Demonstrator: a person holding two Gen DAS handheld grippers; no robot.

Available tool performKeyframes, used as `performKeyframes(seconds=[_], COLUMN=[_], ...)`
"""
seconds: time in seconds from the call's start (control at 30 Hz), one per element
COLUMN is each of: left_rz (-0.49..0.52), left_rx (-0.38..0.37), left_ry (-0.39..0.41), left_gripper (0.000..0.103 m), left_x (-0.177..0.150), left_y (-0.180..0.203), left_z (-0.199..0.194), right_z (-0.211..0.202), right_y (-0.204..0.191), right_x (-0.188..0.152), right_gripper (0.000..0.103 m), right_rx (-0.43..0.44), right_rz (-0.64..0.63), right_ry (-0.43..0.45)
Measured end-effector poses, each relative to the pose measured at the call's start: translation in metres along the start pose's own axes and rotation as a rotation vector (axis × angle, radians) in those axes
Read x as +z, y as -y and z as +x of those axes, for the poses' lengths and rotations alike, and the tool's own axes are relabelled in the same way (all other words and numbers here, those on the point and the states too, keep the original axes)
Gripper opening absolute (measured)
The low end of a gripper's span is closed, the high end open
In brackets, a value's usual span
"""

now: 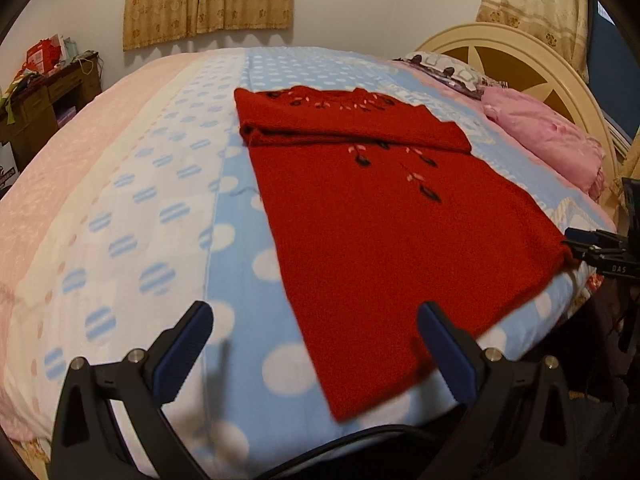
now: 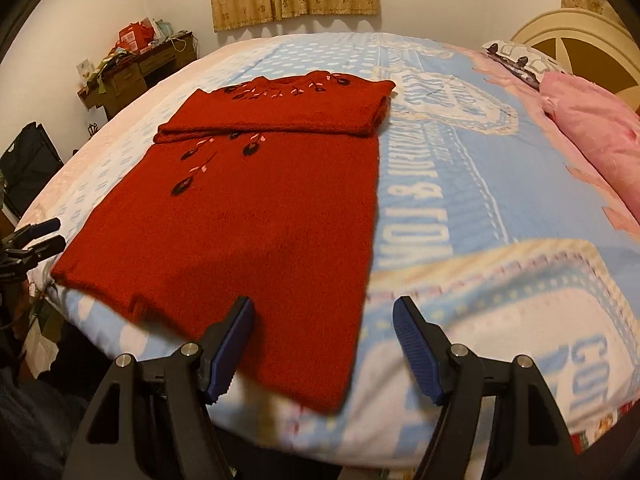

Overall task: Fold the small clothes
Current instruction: 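Grasp the sweater hem with the left gripper while the right gripper grasps it too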

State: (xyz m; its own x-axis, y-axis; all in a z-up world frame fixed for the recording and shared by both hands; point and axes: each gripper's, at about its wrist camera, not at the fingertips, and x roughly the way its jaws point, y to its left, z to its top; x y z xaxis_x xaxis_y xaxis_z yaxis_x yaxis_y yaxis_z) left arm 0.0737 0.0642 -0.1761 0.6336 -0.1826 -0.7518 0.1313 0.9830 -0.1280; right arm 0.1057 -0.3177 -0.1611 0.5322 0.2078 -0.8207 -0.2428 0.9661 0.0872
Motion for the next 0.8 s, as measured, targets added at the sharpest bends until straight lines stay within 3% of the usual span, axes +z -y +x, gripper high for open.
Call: performKeyframes(seconds=[0.1,0.27,0.33,0.5,0.63,0.73,0.8], left_rz=[0.016,0.061,0.054,0.064,0.055,0.056,0.067], left_rx=[0.004,0.048,0.013,-0.045,-0.068,-0.087,-0.108], left_ry=[-0.001,0.067,0.056,-0.006,-0.005,0.008,0.010], left_gripper=[0.103,0.103,0.101,0.088,0.086,0.071,0.050], left_x=[-0.011,-0.011,-0.010,-0.018,-0.022,-0.023,-0.023], left_y=[0.005,0.011,0.011,0.015,0.014,0.014,0.017], left_z=[-0.008,-0.019,-0.014,0.002,0.005,0.003,0.001], right_z=[-0.008,-0.017,-0.015,-0.016,-0.013,-0.012,-0.011], right_y=[0.002,0.008,0.011,0.011,0.012,0.011,0.011], right_x=[-0.011,-0.018,-0.018,-0.019,-0.020,-0.020,-0.022], right_gripper=[0.072,0.069,0.058,0.056,0.051,0.036,0.030], right_rx=[0.013,0.047,0.048,0.076,0.105,0.100,0.104], right_rz=[0.017,0.062,0.083,0.094,0.110,0.106,0.101], right_ry=[0.010,0.043,0.044,0.046,0.047,0.051,0.051])
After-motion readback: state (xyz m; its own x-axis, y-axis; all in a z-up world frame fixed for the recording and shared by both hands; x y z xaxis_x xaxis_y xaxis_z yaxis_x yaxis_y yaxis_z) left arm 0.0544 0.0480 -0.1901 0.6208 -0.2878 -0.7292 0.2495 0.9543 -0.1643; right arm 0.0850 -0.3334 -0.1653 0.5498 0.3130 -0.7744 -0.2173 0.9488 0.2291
